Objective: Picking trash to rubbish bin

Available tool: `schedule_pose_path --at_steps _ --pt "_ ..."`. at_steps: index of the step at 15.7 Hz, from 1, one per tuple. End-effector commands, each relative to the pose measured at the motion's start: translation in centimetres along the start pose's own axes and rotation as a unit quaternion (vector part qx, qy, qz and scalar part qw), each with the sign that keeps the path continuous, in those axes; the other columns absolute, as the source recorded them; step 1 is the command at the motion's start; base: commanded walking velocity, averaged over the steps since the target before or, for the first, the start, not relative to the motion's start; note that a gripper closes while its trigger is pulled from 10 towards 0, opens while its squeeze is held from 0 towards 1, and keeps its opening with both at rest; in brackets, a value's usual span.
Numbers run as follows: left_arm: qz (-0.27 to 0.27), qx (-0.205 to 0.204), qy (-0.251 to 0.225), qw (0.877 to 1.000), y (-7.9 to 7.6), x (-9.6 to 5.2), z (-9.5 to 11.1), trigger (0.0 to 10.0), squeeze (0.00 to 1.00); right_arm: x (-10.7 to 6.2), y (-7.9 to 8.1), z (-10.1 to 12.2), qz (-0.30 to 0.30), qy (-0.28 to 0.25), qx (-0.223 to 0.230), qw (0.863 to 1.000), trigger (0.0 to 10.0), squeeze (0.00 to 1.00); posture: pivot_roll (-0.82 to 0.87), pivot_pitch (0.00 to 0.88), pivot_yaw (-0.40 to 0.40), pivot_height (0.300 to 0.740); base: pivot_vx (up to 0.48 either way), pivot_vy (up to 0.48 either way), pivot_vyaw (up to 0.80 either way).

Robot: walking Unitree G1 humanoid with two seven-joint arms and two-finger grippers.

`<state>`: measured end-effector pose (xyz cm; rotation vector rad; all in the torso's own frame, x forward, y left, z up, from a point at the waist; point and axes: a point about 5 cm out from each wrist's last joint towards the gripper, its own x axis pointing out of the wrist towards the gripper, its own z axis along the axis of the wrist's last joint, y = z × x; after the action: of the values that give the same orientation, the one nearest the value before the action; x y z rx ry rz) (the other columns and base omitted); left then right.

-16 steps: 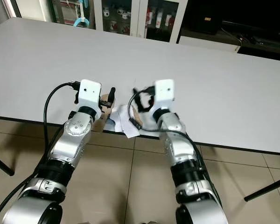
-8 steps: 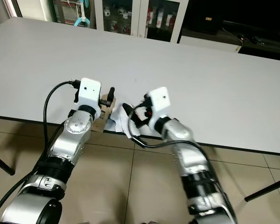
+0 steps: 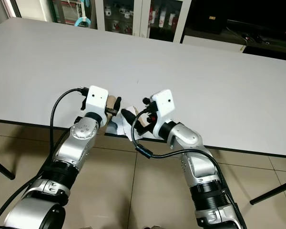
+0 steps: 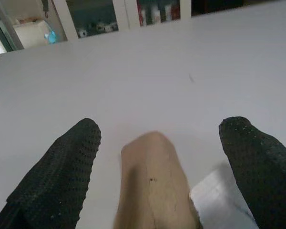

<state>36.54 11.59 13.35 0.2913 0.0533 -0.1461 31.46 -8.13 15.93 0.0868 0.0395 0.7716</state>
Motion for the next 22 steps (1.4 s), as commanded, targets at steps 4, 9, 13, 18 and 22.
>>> schedule_pose_path --at_steps 4,9,13,18,22 --pt "0.032 0.011 0.052 0.998 0.1 0.3 -1.1 10.0 0.00 -0.5 0.0 0.1 0.001 0.004 0.003 1.000 10.0 0.00 -0.05 0.049 -0.111 0.740 0.000 0.000 0.00" --pt "0.047 -0.009 0.090 0.995 0.1 0.2 -2.0 10.0 0.00 -0.7 0.1 -0.4 0.001 0.013 0.003 1.000 10.0 0.00 -0.06 0.048 -0.111 0.740 0.000 0.000 0.00" --pt "0.060 -0.039 0.121 0.990 0.1 0.1 -2.9 10.0 0.00 -0.7 0.1 -0.3 0.001 0.014 0.001 1.000 10.0 0.00 -0.06 0.049 -0.116 0.740 0.000 0.000 0.00" --pt "0.070 -0.037 0.166 0.983 0.1 -0.1 -3.9 10.0 0.00 -0.8 0.3 -0.3 0.005 0.015 0.000 1.000 10.0 0.00 -0.06 0.046 -0.122 0.740 0.000 0.000 0.00" --pt "0.072 -0.052 0.200 0.976 0.0 -0.4 -4.7 10.0 0.00 -0.8 0.3 -0.2 0.007 0.016 -0.002 1.000 10.0 0.00 -0.06 0.046 -0.127 0.740 0.000 0.000 0.00"
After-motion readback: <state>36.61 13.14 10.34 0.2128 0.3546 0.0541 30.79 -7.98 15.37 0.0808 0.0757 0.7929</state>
